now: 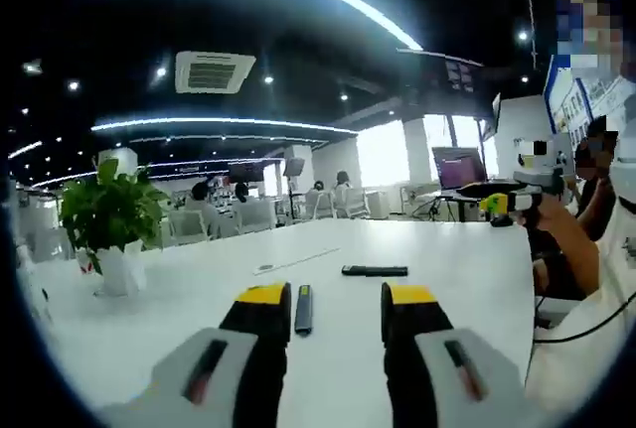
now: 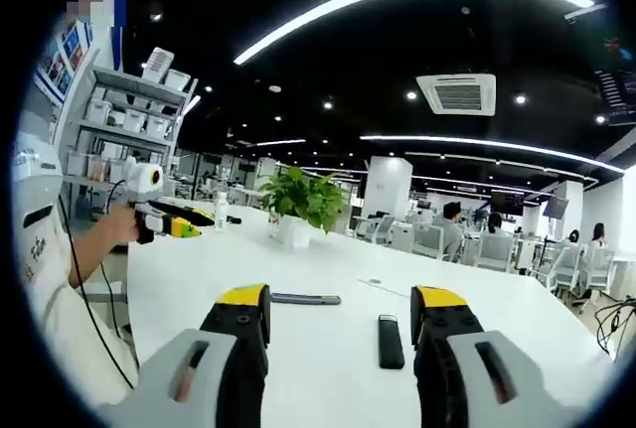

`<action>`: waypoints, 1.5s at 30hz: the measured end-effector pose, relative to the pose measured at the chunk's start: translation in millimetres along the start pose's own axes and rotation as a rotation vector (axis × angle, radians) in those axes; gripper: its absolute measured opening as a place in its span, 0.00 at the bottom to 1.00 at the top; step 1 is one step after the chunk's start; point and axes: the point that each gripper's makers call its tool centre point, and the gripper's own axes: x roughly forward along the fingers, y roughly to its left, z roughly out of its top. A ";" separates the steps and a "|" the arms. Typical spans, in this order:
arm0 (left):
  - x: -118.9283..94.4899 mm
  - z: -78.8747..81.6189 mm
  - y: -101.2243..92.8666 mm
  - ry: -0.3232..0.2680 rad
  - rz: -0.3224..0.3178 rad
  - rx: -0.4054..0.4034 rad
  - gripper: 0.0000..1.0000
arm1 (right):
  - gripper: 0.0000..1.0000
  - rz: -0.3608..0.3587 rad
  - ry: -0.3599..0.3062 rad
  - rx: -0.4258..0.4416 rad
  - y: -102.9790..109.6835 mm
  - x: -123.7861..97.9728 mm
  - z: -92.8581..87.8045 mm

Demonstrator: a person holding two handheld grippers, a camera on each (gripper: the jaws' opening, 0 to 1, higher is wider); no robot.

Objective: Pflip the remote and laser pointer to the front side, press the buttons, and align them neatly on the table

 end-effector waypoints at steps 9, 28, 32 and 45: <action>2.3 4.4 -5.7 -0.029 -0.025 -0.041 0.38 | 0.59 0.001 -0.007 0.004 -0.3 -1.2 1.6; 8.8 41.1 -5.8 -0.060 -0.075 -0.133 0.45 | 0.58 -0.032 -0.038 0.017 -7.1 -13.5 12.0; 16.7 37.7 -7.8 -0.027 -0.078 -0.119 0.44 | 0.58 -0.032 -0.041 0.027 -9.5 -16.0 10.3; 35.0 43.1 -12.0 0.017 0.040 0.066 0.38 | 0.59 -0.051 -0.041 0.047 -17.0 -25.4 9.2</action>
